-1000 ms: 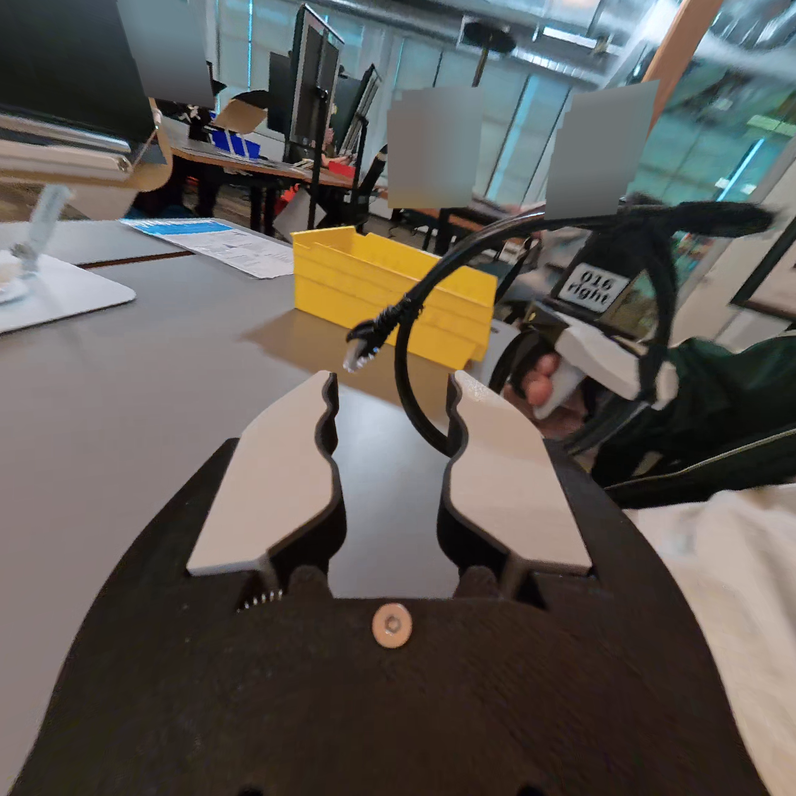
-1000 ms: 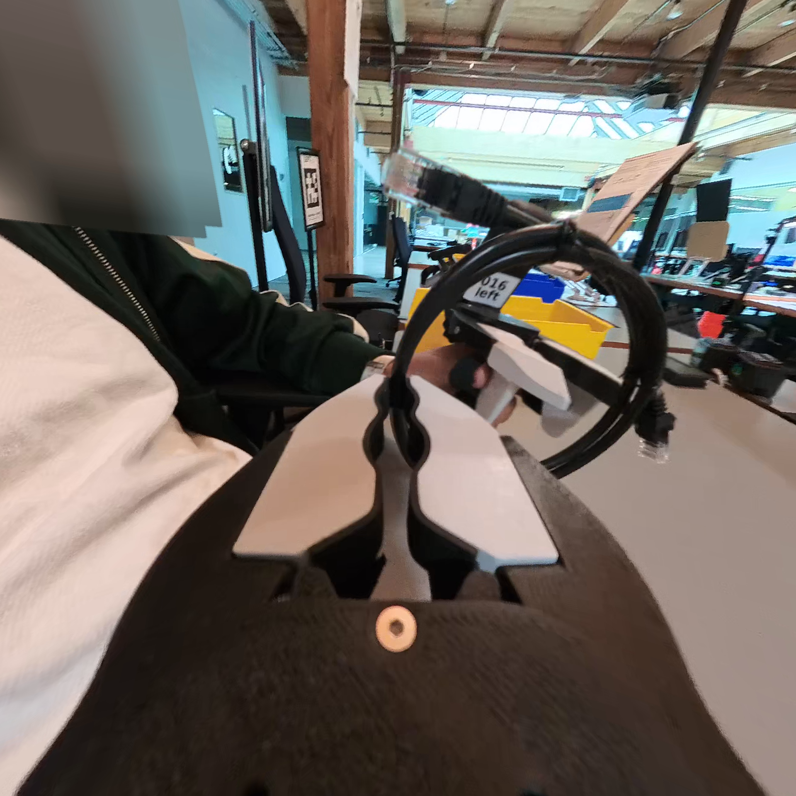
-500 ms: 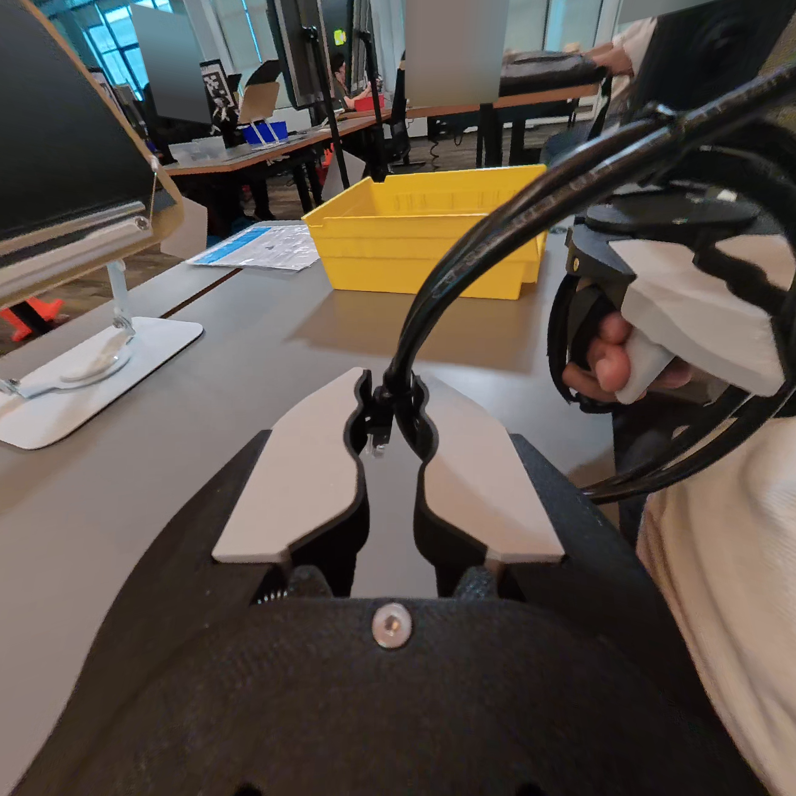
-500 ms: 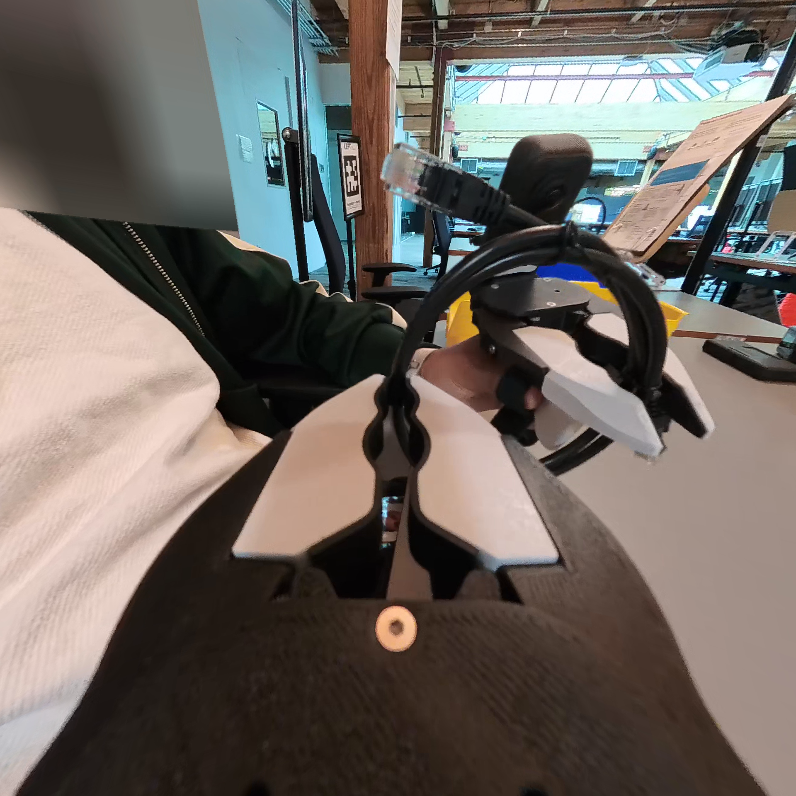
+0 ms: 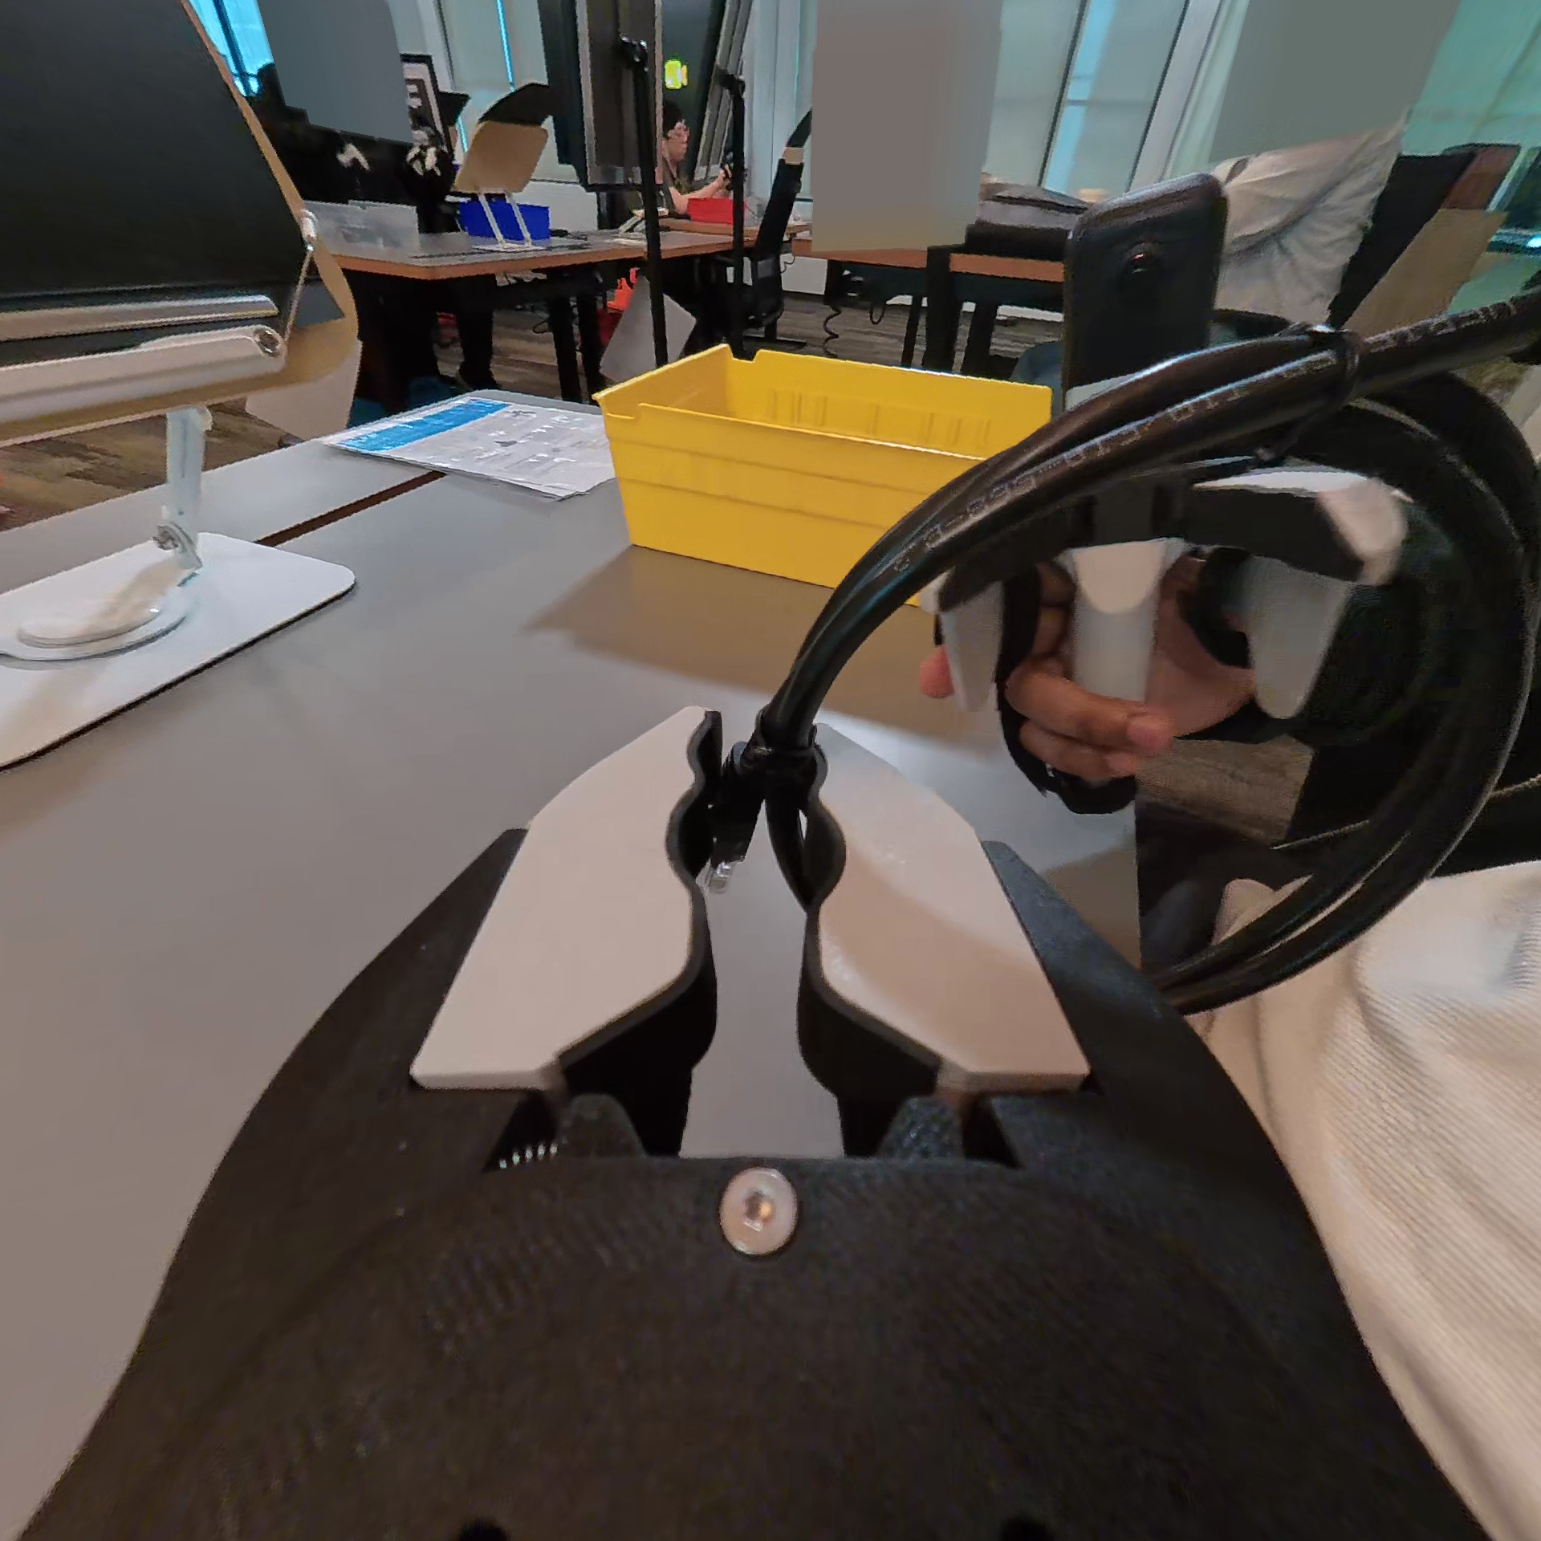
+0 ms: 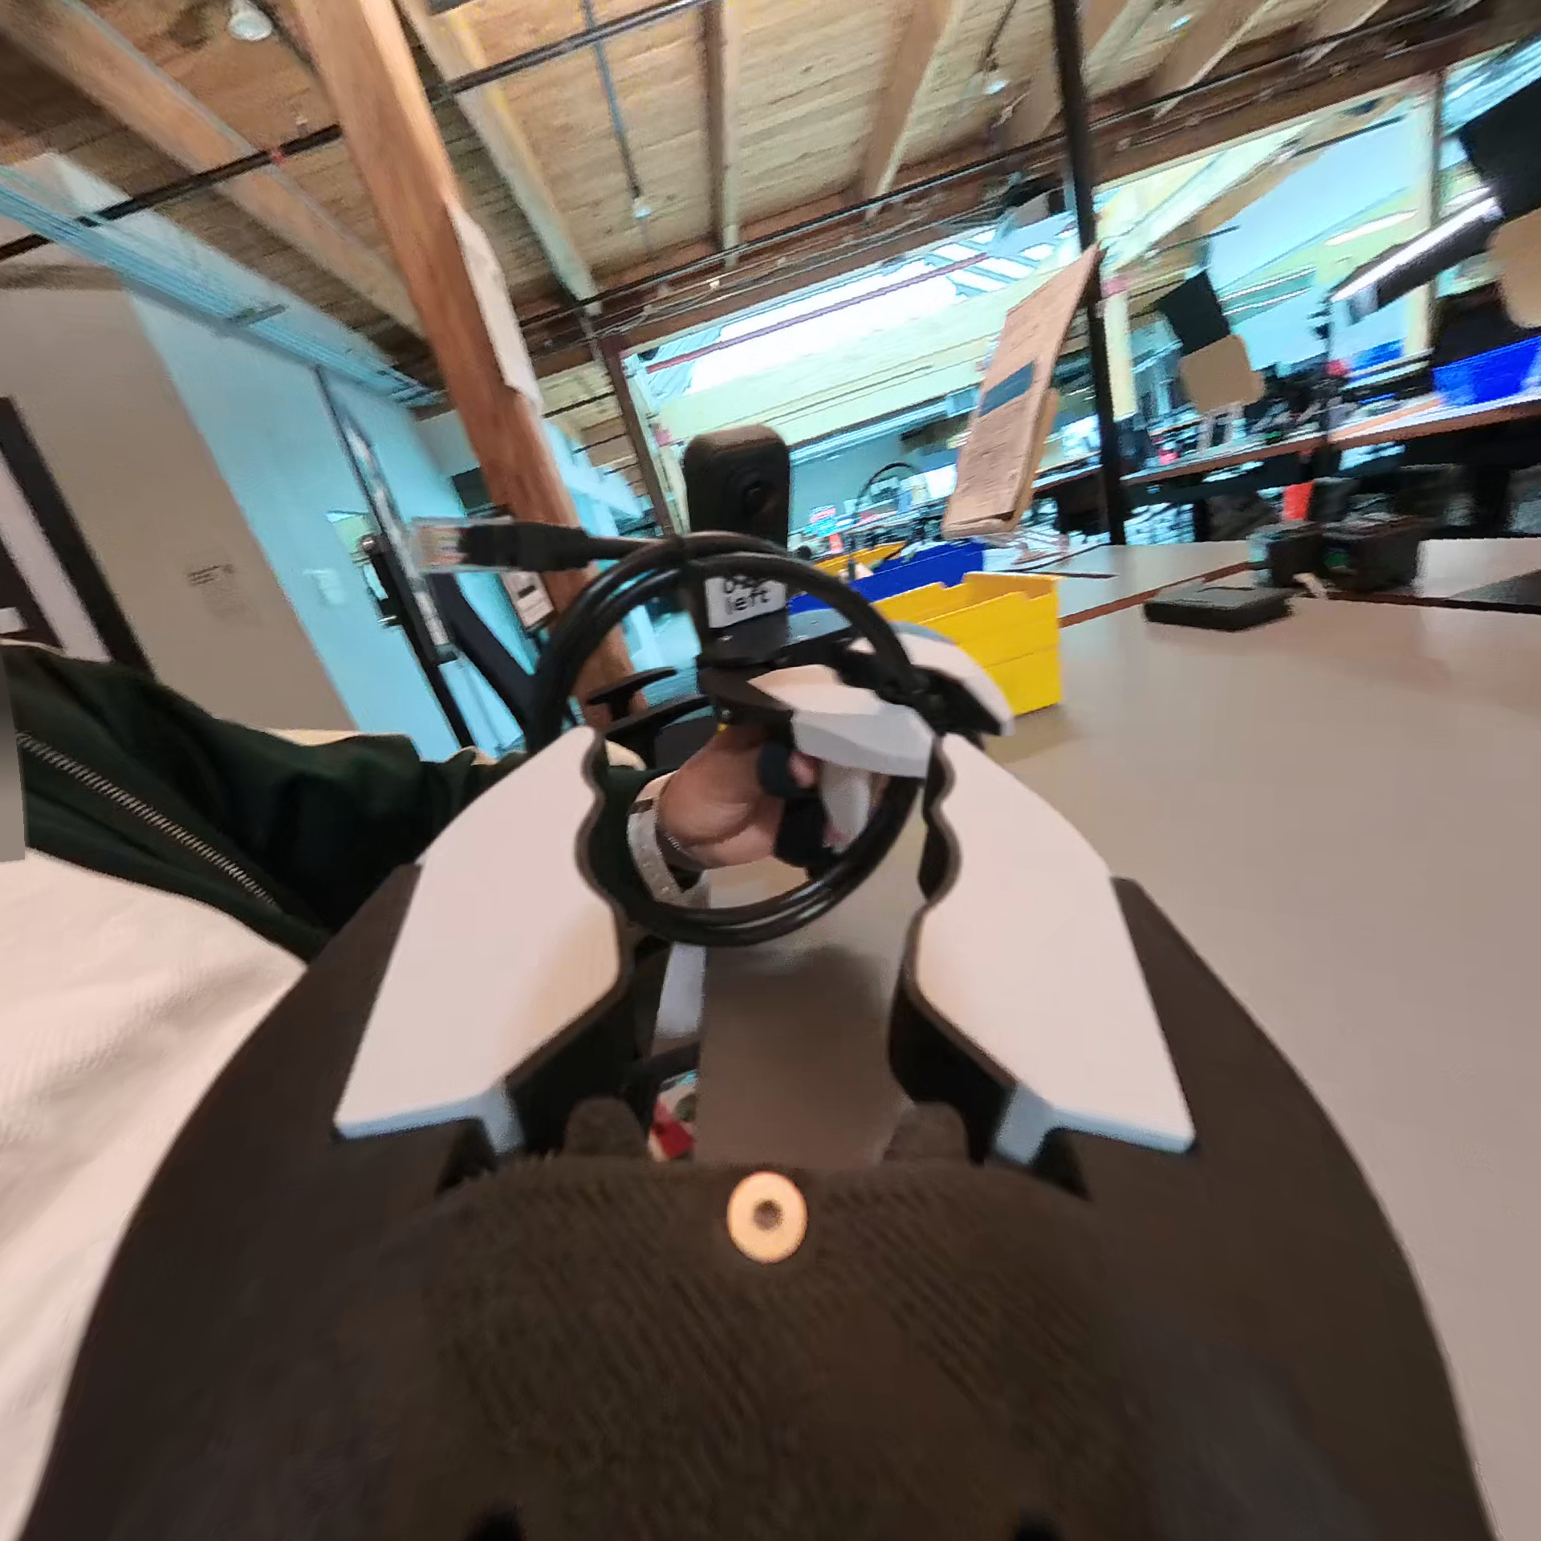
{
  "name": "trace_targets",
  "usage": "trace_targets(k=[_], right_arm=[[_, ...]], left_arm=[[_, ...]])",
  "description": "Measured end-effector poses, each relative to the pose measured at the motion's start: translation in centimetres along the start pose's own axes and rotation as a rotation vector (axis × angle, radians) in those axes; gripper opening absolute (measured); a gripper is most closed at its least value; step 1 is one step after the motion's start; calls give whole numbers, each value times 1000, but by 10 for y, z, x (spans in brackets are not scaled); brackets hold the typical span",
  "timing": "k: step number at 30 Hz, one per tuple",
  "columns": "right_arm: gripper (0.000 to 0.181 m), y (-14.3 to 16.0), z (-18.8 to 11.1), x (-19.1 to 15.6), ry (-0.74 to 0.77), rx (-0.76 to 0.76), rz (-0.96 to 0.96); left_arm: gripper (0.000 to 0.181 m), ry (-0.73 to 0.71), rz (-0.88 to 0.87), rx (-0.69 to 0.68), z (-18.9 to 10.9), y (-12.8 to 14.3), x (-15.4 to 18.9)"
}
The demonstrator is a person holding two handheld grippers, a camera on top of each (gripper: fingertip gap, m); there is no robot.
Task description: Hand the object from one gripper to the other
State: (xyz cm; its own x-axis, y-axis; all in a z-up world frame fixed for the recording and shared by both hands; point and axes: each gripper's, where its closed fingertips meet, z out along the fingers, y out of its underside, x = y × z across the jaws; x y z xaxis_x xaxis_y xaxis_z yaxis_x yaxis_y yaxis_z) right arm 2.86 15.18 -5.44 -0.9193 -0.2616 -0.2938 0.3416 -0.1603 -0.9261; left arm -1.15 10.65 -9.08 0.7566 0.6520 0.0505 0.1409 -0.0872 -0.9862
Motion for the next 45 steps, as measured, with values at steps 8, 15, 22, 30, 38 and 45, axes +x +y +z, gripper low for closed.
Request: trace_targets(k=[8,15,22,30,38,45], right_arm=[[53,-9,-8,5,100,-31,-297],[42,2,3,-17,120,-106,-695],[18,5,6,-19,66,-70,-520],[7,-6,-3,-7,92,-53,-414],[7,-15,-24,30,199,-107,-389],[6,4,-33,59,240,-210,-251]], left_arm=[[15,107,-37,-18,8,4,22],[15,186,-70,-64,21,13,50],[16,255,-78,-102,34,21,77],[31,333,-203,-55,34,16,84],[58,292,-137,76,21,-6,75],[34,559,1,57,8,-12,135]])
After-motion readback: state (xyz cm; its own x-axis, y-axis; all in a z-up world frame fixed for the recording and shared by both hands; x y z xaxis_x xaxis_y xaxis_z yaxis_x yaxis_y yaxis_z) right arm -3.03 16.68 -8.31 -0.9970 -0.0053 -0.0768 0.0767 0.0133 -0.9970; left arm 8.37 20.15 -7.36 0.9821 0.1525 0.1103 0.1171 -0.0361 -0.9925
